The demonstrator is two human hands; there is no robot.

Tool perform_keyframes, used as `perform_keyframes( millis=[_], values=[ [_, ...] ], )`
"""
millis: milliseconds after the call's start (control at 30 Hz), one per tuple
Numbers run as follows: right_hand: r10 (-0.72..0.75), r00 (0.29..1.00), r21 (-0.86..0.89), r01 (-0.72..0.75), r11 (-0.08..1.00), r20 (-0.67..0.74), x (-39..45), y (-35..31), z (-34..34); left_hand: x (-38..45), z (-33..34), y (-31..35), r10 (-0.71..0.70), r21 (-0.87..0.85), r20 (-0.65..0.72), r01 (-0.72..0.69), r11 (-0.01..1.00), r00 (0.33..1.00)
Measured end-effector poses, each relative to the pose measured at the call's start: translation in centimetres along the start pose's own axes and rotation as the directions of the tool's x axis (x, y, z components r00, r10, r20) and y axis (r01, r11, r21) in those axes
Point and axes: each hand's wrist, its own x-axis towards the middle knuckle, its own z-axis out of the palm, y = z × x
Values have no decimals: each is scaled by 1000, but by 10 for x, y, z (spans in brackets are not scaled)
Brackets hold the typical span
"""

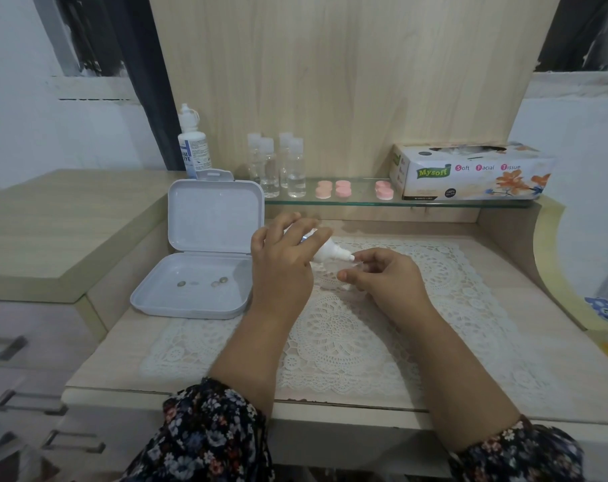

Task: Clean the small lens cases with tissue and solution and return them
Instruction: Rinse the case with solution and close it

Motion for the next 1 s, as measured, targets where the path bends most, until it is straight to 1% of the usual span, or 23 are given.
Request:
perform_keyframes(
  millis=[567, 833, 1000],
  values=[
    [-8, 1000, -18, 8, 1000, -4, 1, 1, -1, 0, -1, 2, 7, 23, 8, -7, 1000, 1000],
    [-1, 1000, -12, 1, 1000, -9, -1, -1, -1, 0, -1, 1, -24, -28, 2, 24, 999, 1000],
    [-13, 1000, -30, 13, 999, -9, 0, 0, -1, -1, -2, 3, -25, -20, 23, 25, 999, 999]
  ],
)
